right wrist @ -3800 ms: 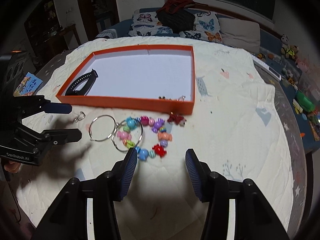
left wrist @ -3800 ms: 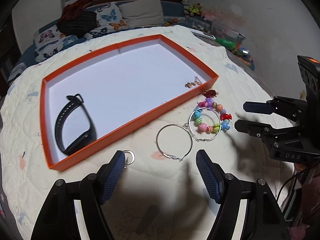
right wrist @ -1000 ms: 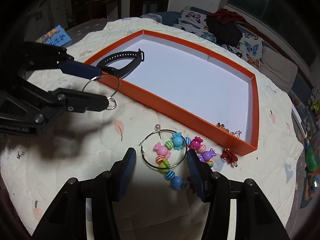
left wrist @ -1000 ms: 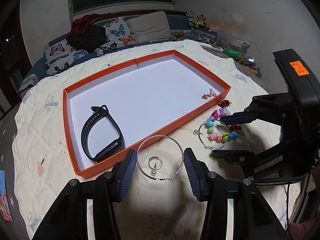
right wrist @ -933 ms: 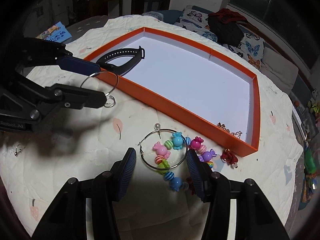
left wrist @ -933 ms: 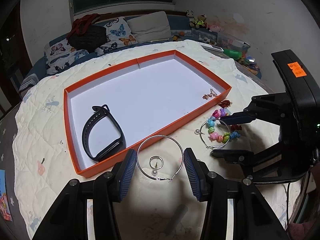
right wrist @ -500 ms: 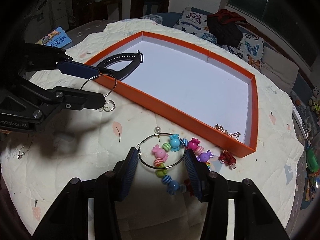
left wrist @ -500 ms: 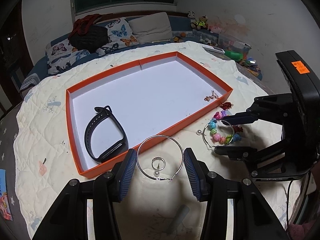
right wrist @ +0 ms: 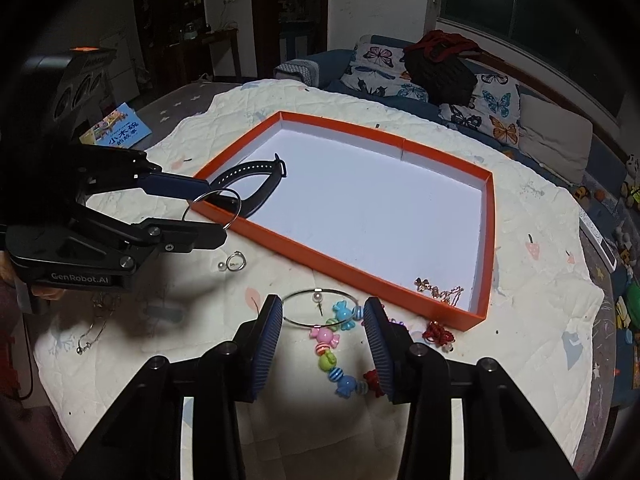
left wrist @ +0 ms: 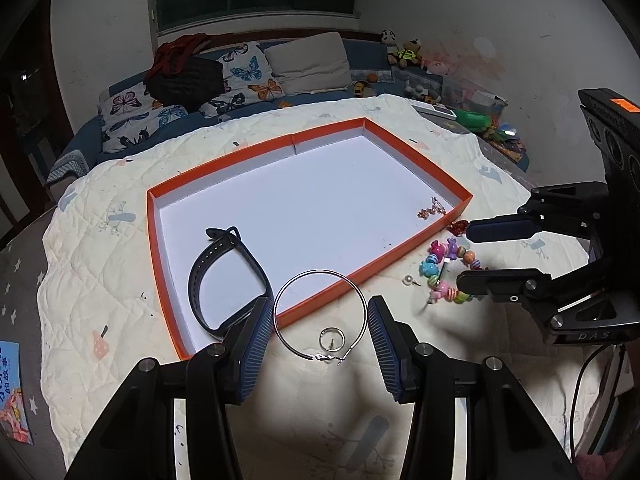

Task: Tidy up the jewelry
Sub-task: 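Lift both silver hoops and carry them over the orange tray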

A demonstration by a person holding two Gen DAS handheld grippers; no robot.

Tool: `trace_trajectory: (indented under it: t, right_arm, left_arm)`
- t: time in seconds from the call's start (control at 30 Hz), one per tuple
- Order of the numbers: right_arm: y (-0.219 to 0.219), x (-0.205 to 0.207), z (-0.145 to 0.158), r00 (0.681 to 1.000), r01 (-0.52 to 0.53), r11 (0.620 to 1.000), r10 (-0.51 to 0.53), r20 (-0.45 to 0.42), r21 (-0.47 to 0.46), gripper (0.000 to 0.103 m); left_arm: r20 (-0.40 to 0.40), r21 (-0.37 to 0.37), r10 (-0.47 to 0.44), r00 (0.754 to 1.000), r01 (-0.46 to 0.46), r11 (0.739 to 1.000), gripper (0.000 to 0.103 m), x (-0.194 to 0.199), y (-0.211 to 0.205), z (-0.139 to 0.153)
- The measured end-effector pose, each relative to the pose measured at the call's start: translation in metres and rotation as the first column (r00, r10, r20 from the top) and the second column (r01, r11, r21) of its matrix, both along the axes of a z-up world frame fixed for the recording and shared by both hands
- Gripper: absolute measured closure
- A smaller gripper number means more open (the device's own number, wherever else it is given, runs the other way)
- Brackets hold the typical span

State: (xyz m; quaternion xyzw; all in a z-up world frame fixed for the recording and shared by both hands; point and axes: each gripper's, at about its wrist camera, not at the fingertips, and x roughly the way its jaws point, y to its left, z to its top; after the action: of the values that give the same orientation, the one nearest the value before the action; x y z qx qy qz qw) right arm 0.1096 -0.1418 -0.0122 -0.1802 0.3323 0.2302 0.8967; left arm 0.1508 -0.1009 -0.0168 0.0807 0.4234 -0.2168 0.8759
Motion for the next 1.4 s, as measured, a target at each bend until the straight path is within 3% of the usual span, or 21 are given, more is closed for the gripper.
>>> trace_trajectory:
  t: [0.37, 0.47, 0.7, 1.0, 1.4]
  right_arm:
    - [0.008, 0.015, -0.017, 0.998, -0.01, 1.0, 0.009, -0.055, -0.01, 0.053]
    - [0.016, 0.018, -0.021, 0.998, -0.03, 0.999, 0.028, -0.058, -0.037, 0.048]
    - [0.03, 0.029, -0.037, 0.996, -0.068, 0.988, 0.059, -0.072, -0.138, 0.047]
    - [0.03, 0.023, -0.038, 0.994, -0.094, 0.983, 0.085, -0.062, -0.156, 0.048]
    - [0.021, 0.005, -0.004, 0.993, -0.111, 0.993, 0.11, -0.034, -0.047, 0.048]
  left_arm:
    - [-0.003, -0.003, 0.014, 1.0, -0.014, 1.0, 0.051, 0.0, 0.008, 0.001]
    - [-0.006, -0.005, 0.016, 1.0, -0.016, 1.0, 0.051, 0.0, 0.009, 0.0]
    - [-0.017, -0.003, 0.019, 1.0, -0.019, 1.0, 0.051, 0.002, 0.012, -0.004]
    - [-0.032, -0.003, 0.027, 0.999, -0.027, 1.0, 0.051, 0.004, 0.014, -0.01]
    - [0.003, -0.002, 0.029, 1.0, -0.029, 1.0, 0.051, 0.012, 0.015, 0.005]
